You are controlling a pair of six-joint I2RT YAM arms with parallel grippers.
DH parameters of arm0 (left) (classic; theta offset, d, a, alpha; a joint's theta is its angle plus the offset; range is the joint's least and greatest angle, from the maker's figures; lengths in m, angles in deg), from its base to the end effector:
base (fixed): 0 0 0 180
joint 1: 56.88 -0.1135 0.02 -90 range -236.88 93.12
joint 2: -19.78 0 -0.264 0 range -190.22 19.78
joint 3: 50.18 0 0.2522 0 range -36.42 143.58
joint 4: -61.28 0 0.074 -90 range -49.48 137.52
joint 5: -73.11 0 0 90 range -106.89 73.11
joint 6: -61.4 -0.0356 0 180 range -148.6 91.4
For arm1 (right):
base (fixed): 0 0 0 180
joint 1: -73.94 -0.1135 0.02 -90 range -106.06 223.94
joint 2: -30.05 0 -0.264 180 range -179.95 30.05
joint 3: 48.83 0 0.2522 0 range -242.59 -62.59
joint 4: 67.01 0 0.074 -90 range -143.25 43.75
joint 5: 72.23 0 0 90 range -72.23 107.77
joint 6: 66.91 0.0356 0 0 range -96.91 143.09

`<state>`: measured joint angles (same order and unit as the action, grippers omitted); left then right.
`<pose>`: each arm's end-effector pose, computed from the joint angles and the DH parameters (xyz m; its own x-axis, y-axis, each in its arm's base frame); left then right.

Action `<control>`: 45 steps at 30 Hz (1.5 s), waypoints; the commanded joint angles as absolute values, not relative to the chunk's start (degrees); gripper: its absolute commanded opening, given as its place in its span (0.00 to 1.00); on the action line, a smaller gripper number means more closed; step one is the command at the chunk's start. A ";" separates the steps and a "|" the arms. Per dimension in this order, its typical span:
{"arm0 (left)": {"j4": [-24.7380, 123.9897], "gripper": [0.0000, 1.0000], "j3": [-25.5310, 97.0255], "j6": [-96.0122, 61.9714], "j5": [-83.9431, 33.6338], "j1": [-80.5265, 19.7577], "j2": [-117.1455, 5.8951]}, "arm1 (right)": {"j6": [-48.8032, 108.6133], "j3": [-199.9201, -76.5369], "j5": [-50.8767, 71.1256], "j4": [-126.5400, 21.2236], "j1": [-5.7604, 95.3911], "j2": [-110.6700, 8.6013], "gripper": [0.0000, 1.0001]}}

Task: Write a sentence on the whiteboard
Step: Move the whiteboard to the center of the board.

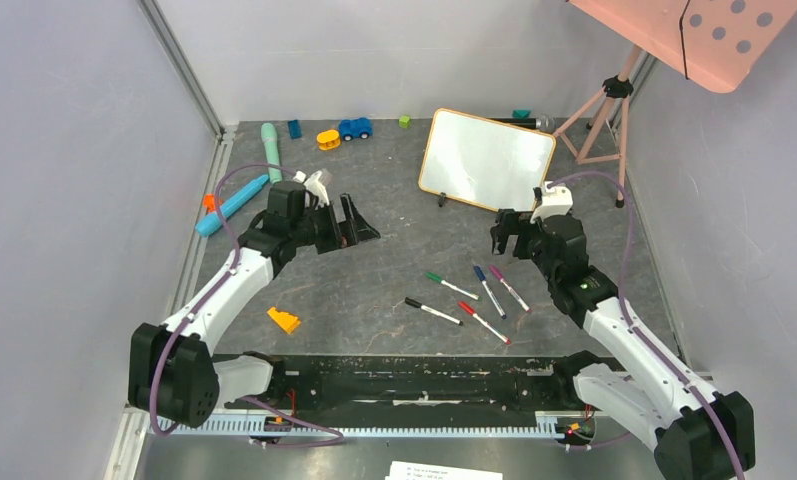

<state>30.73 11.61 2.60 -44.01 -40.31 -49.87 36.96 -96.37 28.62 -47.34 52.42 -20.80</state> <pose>0.2454 -0.0899 0.2609 -0.8182 -0.2376 -0.5235 0.2015 0.7344 -0.6482 0.1936 0.0691 0.2611 -0.4003 0.0952 -0.9114 -0.1062 0.9831 0.1493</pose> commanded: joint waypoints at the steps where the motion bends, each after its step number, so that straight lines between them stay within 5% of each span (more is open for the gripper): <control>1: 37.26 1.00 11.00 0.83 -47.39 -40.38 -50.42 | 36.67 -99.36 25.77 -51.43 52.64 -20.41 0.98; 9: 44.49 1.00 10.78 -0.71 -50.04 -40.36 -52.03 | 33.97 -101.21 21.90 -45.78 53.95 -20.27 0.95; 14: 44.38 1.00 15.70 -6.05 -44.31 -40.52 -54.99 | 37.14 -102.55 11.46 -48.12 64.49 -23.91 0.97; 32: 61.82 1.00 29.58 2.92 -54.32 -40.56 -79.25 | 42.49 -112.49 12.85 -67.91 77.06 -45.54 0.89; 45: 76.55 1.00 50.83 11.22 -63.04 -40.54 -103.60 | 42.01 -111.68 5.80 -77.07 81.57 -51.69 0.91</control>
